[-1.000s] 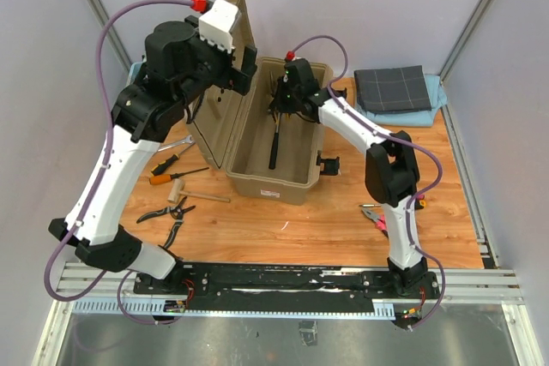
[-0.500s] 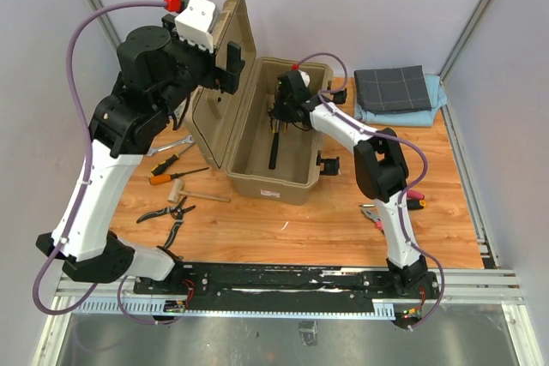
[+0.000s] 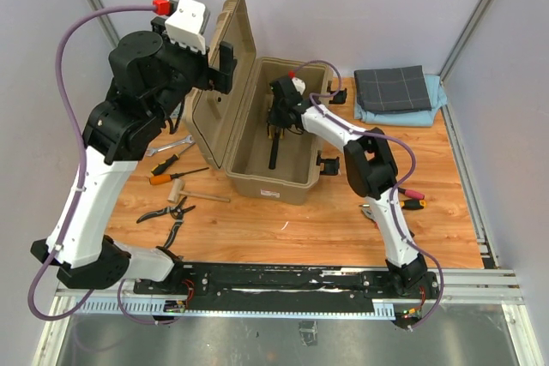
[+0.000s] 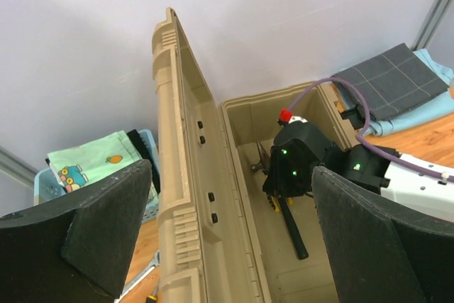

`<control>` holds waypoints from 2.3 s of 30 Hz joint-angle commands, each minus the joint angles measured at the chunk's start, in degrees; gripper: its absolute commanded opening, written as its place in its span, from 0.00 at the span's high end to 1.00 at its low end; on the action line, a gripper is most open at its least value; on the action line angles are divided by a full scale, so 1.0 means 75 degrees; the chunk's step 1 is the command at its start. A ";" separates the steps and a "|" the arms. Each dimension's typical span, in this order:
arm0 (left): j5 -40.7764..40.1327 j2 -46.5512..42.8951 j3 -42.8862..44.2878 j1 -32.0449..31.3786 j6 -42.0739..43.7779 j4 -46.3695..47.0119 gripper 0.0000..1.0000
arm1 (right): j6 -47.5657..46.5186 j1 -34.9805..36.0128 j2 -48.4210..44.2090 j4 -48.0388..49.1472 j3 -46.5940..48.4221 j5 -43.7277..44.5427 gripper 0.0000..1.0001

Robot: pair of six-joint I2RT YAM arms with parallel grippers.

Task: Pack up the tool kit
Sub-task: Place the pliers in the toolbox.

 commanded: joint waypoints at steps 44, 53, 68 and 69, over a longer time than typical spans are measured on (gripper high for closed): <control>0.3565 -0.0607 -0.3306 0.6757 -0.3976 0.1371 0.01 | -0.6016 0.0509 -0.6936 0.1892 -0.4190 0.0831 0.19; 0.4754 -0.0368 -0.5300 0.6887 -0.4696 0.1405 0.03 | -0.6125 0.0518 -0.7296 0.1834 -0.4472 0.1102 0.18; 0.4951 -0.0375 -0.8727 0.6937 -0.6720 0.3025 0.18 | -0.6124 0.0510 -0.7465 0.1790 -0.4880 0.1432 0.18; 0.4849 -0.0327 -0.8765 0.6858 -0.6717 0.3008 0.18 | -0.6134 0.0516 -0.7453 0.1772 -0.4890 0.1472 0.18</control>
